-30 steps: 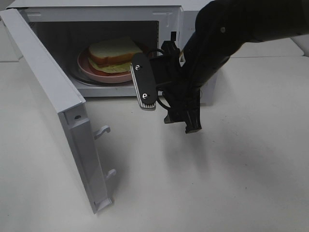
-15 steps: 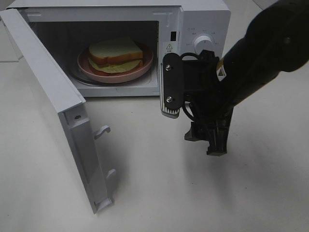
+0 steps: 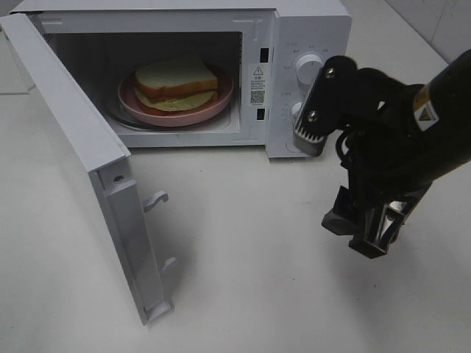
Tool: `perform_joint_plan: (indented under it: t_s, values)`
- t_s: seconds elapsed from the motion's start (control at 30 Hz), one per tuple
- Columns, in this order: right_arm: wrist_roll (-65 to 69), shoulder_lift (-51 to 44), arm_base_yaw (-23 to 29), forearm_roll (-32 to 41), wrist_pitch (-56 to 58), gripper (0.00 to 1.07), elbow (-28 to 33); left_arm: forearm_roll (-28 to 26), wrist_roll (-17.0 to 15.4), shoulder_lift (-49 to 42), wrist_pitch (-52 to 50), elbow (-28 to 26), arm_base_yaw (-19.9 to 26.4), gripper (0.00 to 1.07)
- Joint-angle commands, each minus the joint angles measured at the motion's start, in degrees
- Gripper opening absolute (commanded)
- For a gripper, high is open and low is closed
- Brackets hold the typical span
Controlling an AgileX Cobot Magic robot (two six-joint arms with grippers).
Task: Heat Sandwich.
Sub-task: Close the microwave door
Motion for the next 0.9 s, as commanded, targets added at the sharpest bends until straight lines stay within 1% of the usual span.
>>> perform_joint_plan:
  t_s: [0.03, 0.17, 0.23, 0.27, 0.37, 0.77, 0.83, 0.9]
  values:
    - [10.9, -4.5, -0.1, 0.0, 5.4, 0.72, 0.3, -0.1, 0.0, -0.9, -0.7, 0.1, 0.2, 0.98]
    - [14.5, -7.4, -0.1, 0.0, 9.5, 0.73, 0.3, -0.1, 0.0, -0.9, -0.7, 0.1, 0.2, 0.98]
    - [15.5, -9.8, -0.1, -0.1, 13.5, 0.76, 0.3, -0.1, 0.0, -0.9, -0.7, 0.1, 0.2, 0.98]
    - [15.5, -9.8, -0.1, -0.1, 13.5, 0.76, 0.3, -0.1, 0.0, -0.9, -0.7, 0.1, 0.2, 0.98]
    - [16.1, -12.6, -0.1, 0.1, 18.8, 0.83, 0.3, -0.1, 0.0, -0.9, -0.7, 0.1, 0.2, 0.98]
    - [17.9, -21.0, -0.1, 0.1, 28.9, 0.79, 0.5, -0.1, 0.0, -0.9, -0.7, 0.1, 0.2, 0.98]
    - [18.2, -24.6, -0.1, 0.1, 30.1, 0.78, 1.7, -0.1, 0.0, -0.9, -0.7, 0.1, 0.2, 0.98]
    - [18.2, -26.0, -0.1, 0.1, 30.3, 0.78, 2.5, -0.1, 0.0, -0.9, -0.7, 0.1, 0.2, 0.98]
